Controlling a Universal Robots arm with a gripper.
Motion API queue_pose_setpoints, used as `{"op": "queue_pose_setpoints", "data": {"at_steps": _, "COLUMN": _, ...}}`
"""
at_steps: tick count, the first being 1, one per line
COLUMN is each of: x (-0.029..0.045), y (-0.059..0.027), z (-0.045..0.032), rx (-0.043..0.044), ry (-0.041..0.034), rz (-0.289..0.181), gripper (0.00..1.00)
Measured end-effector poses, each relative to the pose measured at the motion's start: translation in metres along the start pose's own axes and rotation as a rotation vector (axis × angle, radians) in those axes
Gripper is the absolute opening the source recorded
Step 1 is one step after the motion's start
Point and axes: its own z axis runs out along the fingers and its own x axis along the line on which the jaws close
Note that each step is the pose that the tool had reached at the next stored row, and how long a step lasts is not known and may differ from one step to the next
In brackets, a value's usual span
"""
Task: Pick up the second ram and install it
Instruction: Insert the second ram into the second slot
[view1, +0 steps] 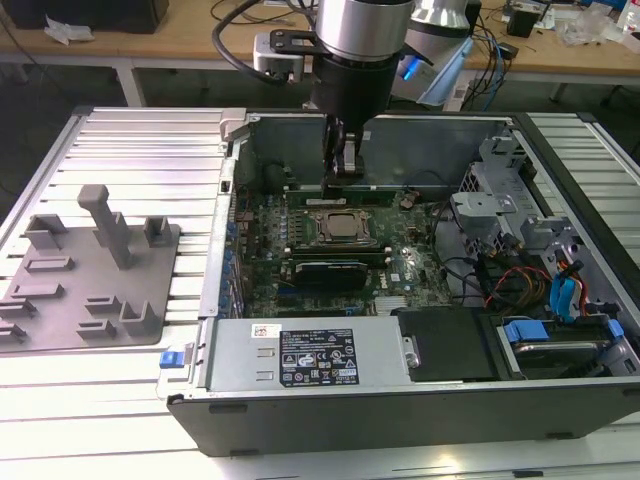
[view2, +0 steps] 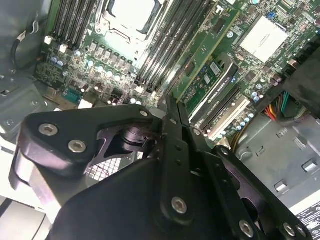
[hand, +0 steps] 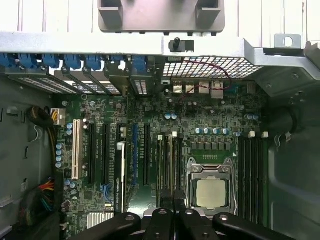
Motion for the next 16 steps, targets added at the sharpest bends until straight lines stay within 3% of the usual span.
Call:
{"op": "queue_pose_setpoints", "data": {"at_steps": 1, "x": -0.0001, "y": -0.0001, "z": 0.0018, "rx": -0.0001, "ry": 0.0003, "rz": 0.0, "gripper": 0.09}}
{"op": "queue_pose_setpoints", "data": {"at_steps": 4, "x": 0.0002, "y": -0.0011, "z": 0.0209, "rx": -0.0001, "ry": 0.0003, "rz": 0.0, "gripper": 0.09}}
{"op": "queue_pose_setpoints", "data": {"at_steps": 6, "x": 0.0004, "y": -0.0015, "z": 0.0293, "rx": 0.0014, "ry": 0.0002, "rz": 0.0, "gripper": 0.09}}
{"op": "queue_pose_setpoints", "data": {"at_steps": 9, "x": 0.0003, "y": -0.0018, "z": 0.0354, "rx": 0.0096, "ry": 0.0004, "rz": 0.0, "gripper": 0.09}}
{"op": "queue_pose_setpoints", "data": {"at_steps": 16, "x": -0.0038, "y": -0.0024, "z": 0.0478, "rx": 0.0101, "ry": 0.0001, "rz": 0.002, "gripper": 0.09}}
